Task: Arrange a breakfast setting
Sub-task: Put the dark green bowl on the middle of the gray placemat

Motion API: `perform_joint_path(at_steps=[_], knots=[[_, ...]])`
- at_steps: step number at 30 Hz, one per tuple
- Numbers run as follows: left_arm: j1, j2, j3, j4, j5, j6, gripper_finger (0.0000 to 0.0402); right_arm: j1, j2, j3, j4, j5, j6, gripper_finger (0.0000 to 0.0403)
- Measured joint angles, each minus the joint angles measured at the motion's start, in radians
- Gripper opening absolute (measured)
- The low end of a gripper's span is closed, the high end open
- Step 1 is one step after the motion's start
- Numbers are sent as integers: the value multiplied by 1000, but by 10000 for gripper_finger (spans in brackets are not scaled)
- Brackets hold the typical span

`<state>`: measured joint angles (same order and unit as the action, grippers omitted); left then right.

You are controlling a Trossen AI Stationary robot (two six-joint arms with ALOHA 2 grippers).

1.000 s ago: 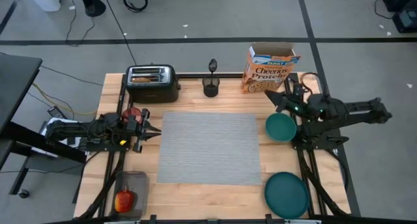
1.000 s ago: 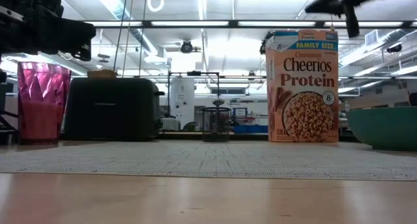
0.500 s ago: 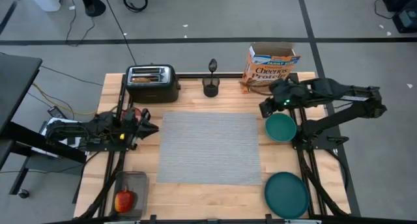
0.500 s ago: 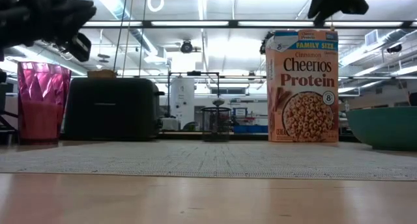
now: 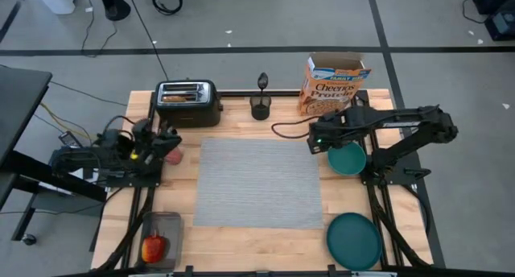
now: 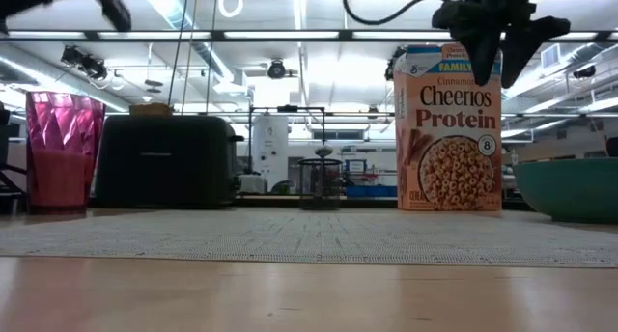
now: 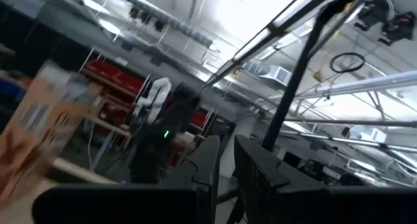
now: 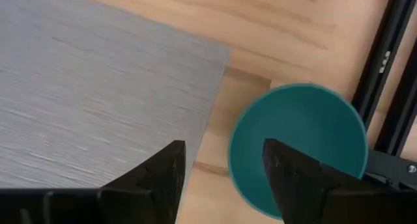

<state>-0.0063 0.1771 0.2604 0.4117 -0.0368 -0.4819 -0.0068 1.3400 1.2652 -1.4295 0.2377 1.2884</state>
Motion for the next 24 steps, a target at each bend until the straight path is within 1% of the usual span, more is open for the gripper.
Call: perform_joint_path(at_steps=[3, 6, 8, 11, 14, 17, 20, 24], knots=[[-5, 98, 129, -40, 7, 71, 55, 1, 36, 0, -2, -17, 0, 211], [-4, 208, 254, -138, 7, 124, 55, -12, 67, 0, -1, -77, -2, 211], [-4, 282, 331, -163, 41, 171, 57, -15, 84, -5, -3, -82, 24, 211], [-4, 383, 419, -167, 111, 229, 72, -15, 88, -60, 11, -92, 67, 211], [-5, 468, 481, -172, 179, 239, 98, -15, 73, -161, 72, -141, 89, 211], [-5, 530, 527, -172, 193, 221, 122, -15, 62, -256, 161, -173, 85, 210], [-5, 583, 583, -175, 202, 164, 131, -15, 65, -327, 219, -179, 96, 208], [-4, 638, 686, -181, 260, 129, 132, -17, 66, -397, 310, -181, 101, 201]])
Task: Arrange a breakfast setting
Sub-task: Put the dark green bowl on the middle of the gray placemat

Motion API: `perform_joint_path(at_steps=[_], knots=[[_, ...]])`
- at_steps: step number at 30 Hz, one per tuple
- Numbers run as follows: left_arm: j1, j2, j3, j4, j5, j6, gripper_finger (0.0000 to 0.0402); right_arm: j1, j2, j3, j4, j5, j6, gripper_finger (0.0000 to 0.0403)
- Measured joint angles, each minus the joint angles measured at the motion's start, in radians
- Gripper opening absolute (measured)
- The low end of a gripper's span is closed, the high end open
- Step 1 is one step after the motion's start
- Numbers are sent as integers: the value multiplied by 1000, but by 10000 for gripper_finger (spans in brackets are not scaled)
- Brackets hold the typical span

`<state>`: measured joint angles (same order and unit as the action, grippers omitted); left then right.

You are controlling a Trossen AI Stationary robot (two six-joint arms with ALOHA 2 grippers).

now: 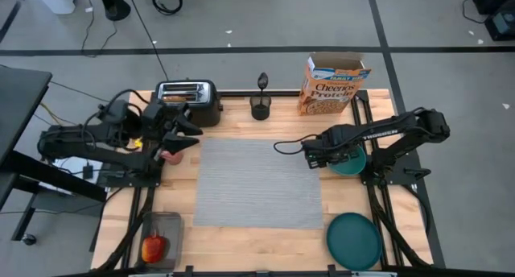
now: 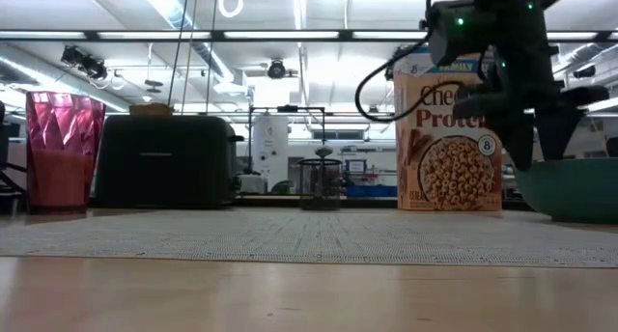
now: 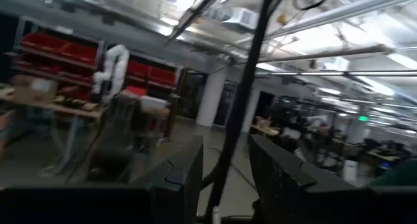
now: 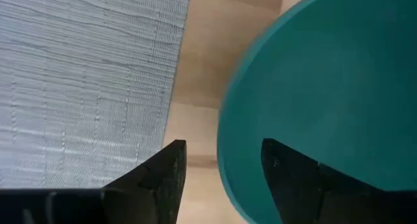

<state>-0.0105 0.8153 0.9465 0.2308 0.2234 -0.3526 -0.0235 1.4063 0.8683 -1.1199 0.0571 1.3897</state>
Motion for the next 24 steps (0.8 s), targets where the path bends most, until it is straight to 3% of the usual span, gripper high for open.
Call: perform_joint_path(at_steps=[4, 9, 20, 24], knots=[[0, 24, 92, -50, 11, 62, 133, 0, 0, -47, 63, 0, 6, 186], [0, 18, 114, -50, 11, 108, 133, 2, 0, -73, 76, 21, 5, 147], [1, 8, 113, -89, 10, 109, 133, 3, 0, -73, 91, 54, -37, 15], [1, -14, 113, -89, 10, 109, 133, 1, 1, -14, 21, 54, -92, 14]])
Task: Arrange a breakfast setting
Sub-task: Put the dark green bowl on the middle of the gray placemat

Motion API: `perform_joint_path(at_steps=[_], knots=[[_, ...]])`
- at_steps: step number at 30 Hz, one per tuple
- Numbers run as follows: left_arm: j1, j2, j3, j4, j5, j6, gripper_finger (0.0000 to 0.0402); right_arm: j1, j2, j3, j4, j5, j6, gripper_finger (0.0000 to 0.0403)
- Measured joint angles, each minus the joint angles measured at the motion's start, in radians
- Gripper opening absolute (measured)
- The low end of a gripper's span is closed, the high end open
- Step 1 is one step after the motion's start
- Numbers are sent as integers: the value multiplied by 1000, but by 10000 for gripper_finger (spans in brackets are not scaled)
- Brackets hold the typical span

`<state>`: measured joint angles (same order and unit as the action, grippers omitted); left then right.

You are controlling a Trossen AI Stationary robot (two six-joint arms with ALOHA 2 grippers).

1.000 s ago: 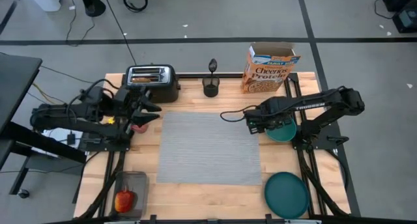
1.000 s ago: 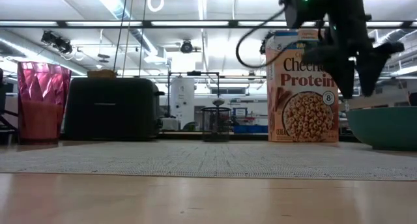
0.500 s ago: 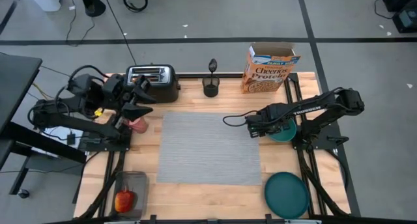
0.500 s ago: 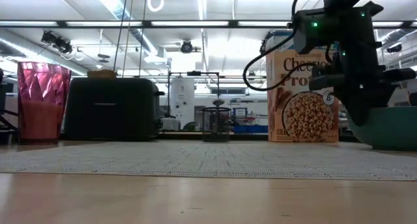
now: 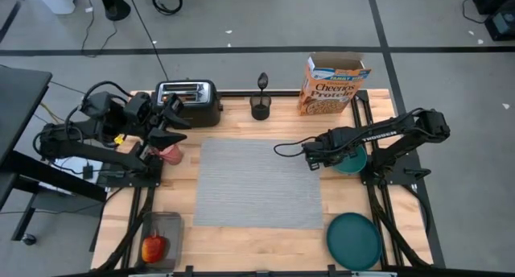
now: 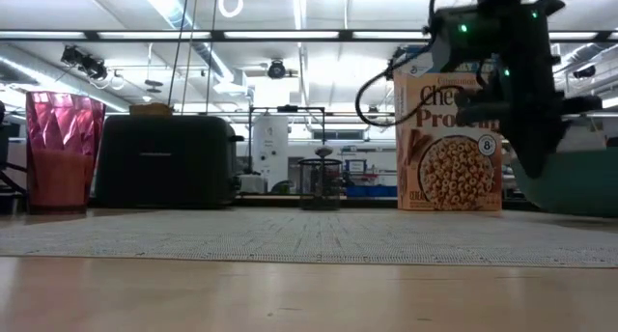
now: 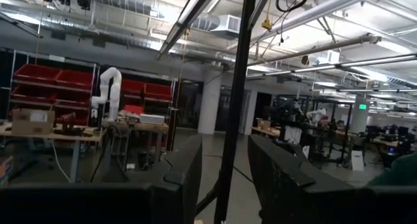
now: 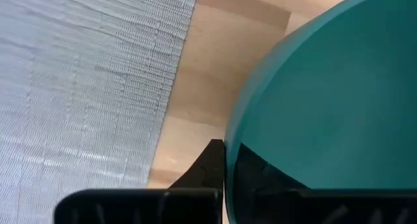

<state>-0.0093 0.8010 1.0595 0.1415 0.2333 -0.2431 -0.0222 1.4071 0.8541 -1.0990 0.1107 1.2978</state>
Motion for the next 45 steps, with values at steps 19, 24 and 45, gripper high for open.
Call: perform_joint_path(at_steps=[19, 24, 45], knots=[[0, -64, -1, -50, -1, 26, 133, 143, 32, 347, 205, -35, -1313, 9], [0, -64, -1, -64, -12, 19, 133, 188, 164, 406, 285, -59, -1410, 9], [0, -62, -1, -65, -13, -55, 133, 234, 587, 659, 266, -20, -1937, 10]])
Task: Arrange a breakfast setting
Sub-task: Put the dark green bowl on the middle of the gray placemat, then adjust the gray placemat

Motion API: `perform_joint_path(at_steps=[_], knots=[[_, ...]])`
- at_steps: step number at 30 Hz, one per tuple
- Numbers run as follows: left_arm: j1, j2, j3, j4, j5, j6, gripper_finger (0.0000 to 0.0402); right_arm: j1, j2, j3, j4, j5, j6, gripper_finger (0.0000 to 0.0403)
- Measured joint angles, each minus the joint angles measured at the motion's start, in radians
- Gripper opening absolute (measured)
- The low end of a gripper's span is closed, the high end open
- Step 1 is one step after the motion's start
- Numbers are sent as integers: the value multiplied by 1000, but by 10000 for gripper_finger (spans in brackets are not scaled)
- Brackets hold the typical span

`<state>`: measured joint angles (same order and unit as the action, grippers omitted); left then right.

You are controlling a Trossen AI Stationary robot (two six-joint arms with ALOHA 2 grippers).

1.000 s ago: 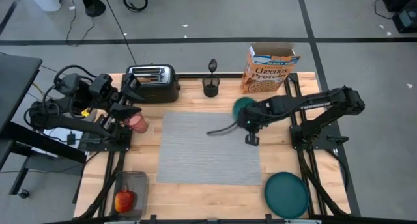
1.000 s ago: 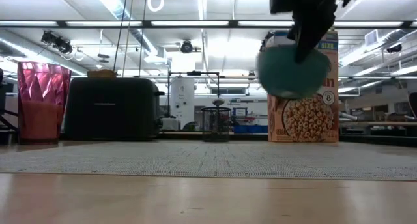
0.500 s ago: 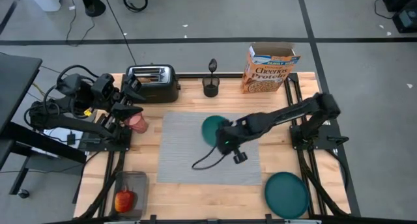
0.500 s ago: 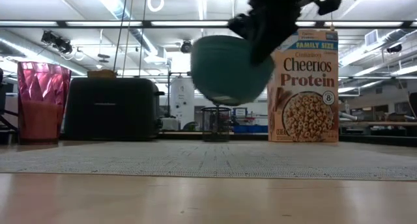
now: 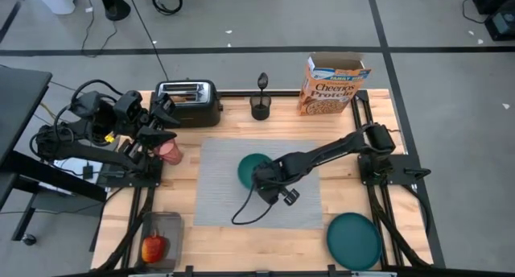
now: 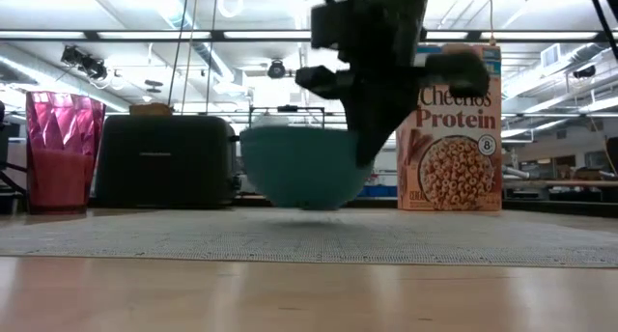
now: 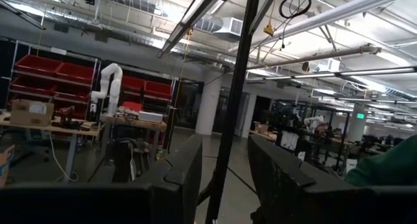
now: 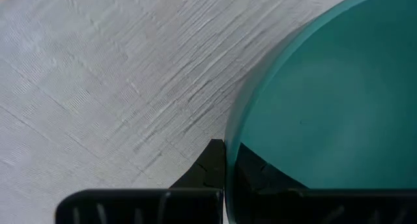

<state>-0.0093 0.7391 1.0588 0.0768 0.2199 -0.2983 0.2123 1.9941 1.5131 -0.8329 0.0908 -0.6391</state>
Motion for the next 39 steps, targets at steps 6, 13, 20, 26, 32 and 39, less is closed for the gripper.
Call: perform_joint_path(at_steps=[6, 13, 20, 26, 32, 39], knots=[[0, 0, 0, 0, 0, -5, 133, -4, 18, 0, 0, 21, -68, 13], [0, 0, 0, 0, 1, -5, 133, -6, 15, 0, -1, 46, -56, 45], [0, -16, 0, 1, 0, 4, 133, -3, 12, 6, -12, 23, -9, 109], [0, -16, 0, 1, -14, 6, 133, 15, -64, 70, -154, 12, 205, 143], [0, -14, 0, 0, -29, 7, 133, 1, -207, 12, -190, -55, 593, 146], [0, -13, 0, 0, -62, 22, 133, -18, -302, -291, -52, -10, 850, 146]])
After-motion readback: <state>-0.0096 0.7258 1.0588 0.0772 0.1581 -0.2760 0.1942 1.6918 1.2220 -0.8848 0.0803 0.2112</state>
